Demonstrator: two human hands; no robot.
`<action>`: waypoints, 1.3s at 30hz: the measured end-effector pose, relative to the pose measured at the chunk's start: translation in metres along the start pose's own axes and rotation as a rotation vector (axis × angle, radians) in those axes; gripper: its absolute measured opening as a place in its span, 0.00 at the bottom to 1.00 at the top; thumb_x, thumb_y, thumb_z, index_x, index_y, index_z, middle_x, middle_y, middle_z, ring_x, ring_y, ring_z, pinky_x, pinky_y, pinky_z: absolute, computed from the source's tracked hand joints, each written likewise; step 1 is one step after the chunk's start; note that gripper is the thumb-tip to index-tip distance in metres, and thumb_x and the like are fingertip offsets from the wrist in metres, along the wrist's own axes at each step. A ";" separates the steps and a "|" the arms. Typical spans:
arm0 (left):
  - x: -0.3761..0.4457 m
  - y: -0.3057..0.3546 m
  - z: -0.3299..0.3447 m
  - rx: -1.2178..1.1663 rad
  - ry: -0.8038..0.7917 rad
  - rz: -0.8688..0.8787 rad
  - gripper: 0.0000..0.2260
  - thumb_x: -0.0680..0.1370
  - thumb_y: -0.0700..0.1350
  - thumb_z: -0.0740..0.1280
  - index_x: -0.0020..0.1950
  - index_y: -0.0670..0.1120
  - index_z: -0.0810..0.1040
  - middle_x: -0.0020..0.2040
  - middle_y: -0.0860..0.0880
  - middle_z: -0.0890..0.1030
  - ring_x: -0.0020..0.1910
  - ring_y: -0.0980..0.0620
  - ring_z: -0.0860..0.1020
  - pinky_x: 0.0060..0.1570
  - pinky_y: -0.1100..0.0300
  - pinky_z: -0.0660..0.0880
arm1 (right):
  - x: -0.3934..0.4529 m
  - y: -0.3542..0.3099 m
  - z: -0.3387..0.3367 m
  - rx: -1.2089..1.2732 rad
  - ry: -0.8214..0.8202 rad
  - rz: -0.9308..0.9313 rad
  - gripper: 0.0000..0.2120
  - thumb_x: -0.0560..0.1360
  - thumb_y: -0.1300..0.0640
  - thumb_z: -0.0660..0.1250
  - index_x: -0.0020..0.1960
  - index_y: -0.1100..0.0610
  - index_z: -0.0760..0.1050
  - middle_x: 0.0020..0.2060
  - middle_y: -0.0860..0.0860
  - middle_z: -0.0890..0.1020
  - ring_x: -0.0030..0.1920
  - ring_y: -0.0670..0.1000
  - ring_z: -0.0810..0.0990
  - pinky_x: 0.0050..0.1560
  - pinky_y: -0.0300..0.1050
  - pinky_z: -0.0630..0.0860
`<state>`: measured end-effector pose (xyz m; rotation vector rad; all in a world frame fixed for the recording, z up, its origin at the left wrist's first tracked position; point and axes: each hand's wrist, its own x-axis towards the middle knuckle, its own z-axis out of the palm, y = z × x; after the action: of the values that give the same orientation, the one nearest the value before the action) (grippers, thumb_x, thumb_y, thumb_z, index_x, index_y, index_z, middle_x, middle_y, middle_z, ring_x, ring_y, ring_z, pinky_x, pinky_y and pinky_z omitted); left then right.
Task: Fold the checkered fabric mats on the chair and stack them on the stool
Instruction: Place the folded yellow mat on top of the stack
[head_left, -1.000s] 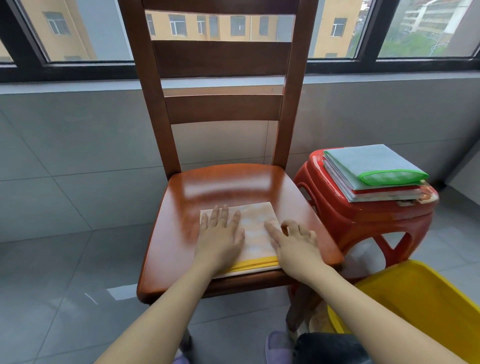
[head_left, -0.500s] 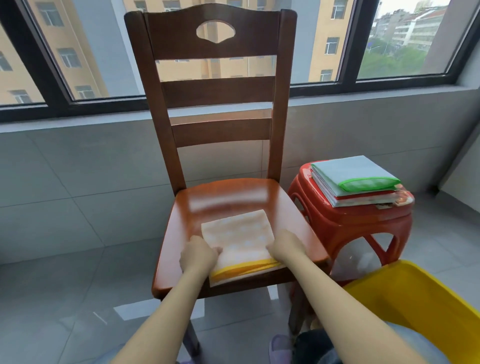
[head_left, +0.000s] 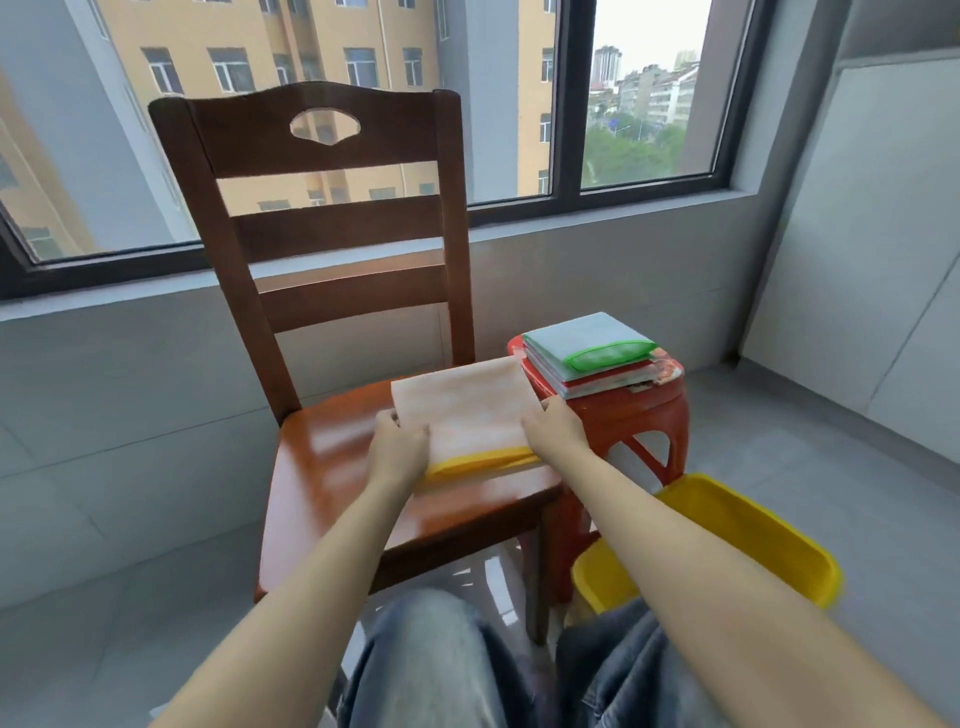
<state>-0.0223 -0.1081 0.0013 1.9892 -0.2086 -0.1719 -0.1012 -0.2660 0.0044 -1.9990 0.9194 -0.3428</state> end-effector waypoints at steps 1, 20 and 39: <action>0.000 0.008 0.006 -0.025 -0.022 0.026 0.19 0.78 0.44 0.62 0.68 0.41 0.66 0.63 0.42 0.75 0.59 0.43 0.73 0.52 0.56 0.68 | 0.001 0.000 -0.009 0.025 0.021 0.009 0.09 0.77 0.57 0.57 0.53 0.62 0.69 0.49 0.58 0.74 0.49 0.57 0.72 0.45 0.43 0.64; 0.097 0.123 0.181 0.019 -0.105 0.216 0.29 0.79 0.41 0.57 0.77 0.39 0.49 0.68 0.34 0.66 0.65 0.37 0.68 0.58 0.56 0.66 | 0.171 0.014 -0.139 0.055 0.197 -0.139 0.22 0.75 0.60 0.62 0.27 0.53 0.55 0.26 0.49 0.57 0.28 0.49 0.54 0.26 0.42 0.51; 0.148 0.065 0.277 0.215 -0.083 -0.065 0.29 0.79 0.49 0.61 0.77 0.48 0.54 0.71 0.38 0.64 0.68 0.37 0.60 0.69 0.50 0.58 | 0.271 0.094 -0.109 -0.324 0.034 0.095 0.11 0.75 0.50 0.52 0.40 0.51 0.70 0.52 0.52 0.73 0.54 0.58 0.69 0.55 0.44 0.66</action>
<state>0.0577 -0.4123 -0.0580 2.2056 -0.2230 -0.2842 -0.0196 -0.5588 -0.0384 -2.2375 1.1455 -0.1834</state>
